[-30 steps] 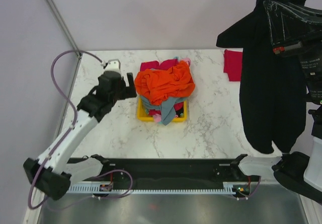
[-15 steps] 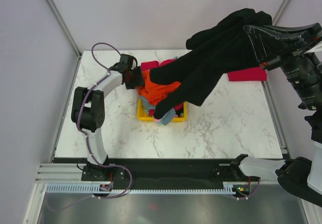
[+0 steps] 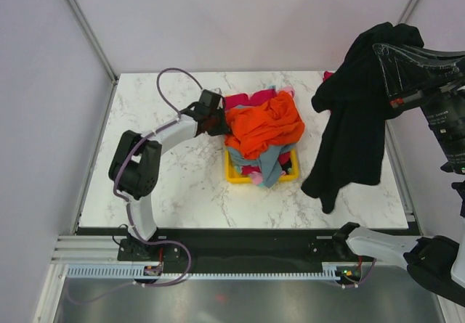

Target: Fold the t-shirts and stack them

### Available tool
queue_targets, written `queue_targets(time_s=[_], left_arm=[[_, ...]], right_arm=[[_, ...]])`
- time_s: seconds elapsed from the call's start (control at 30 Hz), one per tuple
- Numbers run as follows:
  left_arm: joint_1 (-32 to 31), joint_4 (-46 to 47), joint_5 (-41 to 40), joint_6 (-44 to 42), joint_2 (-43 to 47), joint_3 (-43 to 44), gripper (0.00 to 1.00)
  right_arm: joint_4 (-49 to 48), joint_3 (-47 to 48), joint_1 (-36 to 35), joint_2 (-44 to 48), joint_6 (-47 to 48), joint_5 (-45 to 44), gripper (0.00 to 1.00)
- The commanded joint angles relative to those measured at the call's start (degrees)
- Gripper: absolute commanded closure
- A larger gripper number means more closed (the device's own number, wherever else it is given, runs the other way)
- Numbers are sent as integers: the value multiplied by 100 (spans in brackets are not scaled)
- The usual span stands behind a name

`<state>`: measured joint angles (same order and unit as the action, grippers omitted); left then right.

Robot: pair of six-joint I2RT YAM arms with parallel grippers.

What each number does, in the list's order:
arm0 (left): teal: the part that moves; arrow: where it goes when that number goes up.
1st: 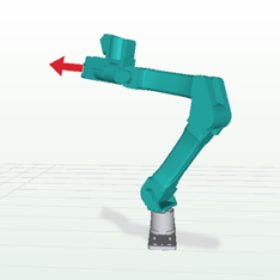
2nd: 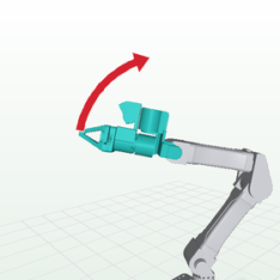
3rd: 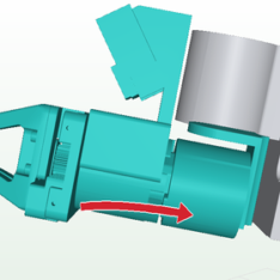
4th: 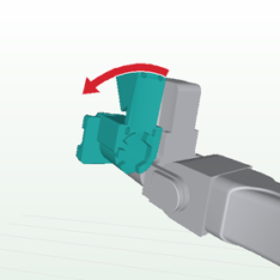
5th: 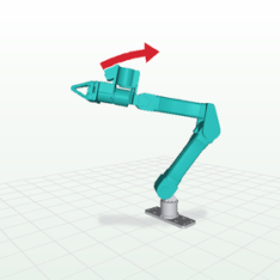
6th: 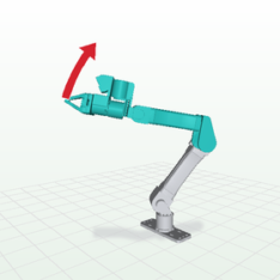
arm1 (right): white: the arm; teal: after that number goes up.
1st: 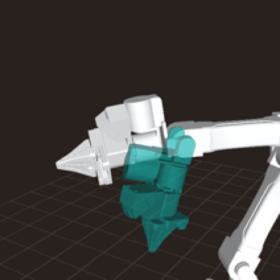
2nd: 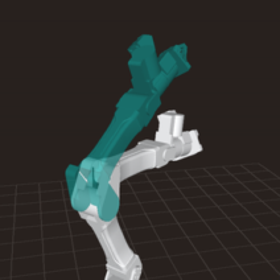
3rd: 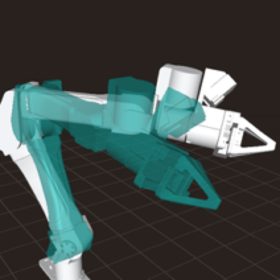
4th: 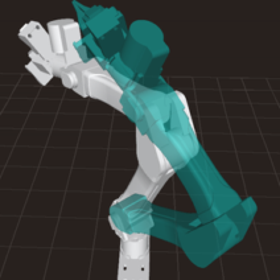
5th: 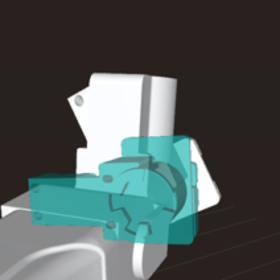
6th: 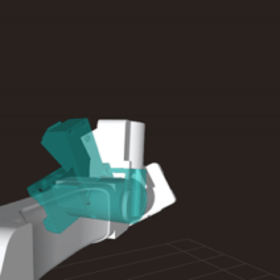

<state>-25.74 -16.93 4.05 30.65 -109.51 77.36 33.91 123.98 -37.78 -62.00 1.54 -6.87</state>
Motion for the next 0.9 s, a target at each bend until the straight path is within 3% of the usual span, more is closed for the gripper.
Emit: queue_targets(time_s=[0.0, 0.13, 0.23, 0.47, 0.87], left_arm=[[-1028, -206, 430, 563, 9, -240, 98], [-1985, -135, 386, 1021, -210, 181, 98], [-2312, -144, 342, 1486, -482, 525, 98], [-2761, 347, 526, 3216, -1255, 1280, 98], [-3437, 225, -115, 4501, -2767, 3793, 98]], right_arm=[[-640, -163, -10, 126, -30, -201, 100], [-1174, -515, -10, 275, -137, 422, 100], [-1588, -805, -10, 443, -284, 635, 100], [-1826, -1261, -19, 855, -417, 512, 100], [-1721, -1561, -19, 1304, -523, 468, 100]])
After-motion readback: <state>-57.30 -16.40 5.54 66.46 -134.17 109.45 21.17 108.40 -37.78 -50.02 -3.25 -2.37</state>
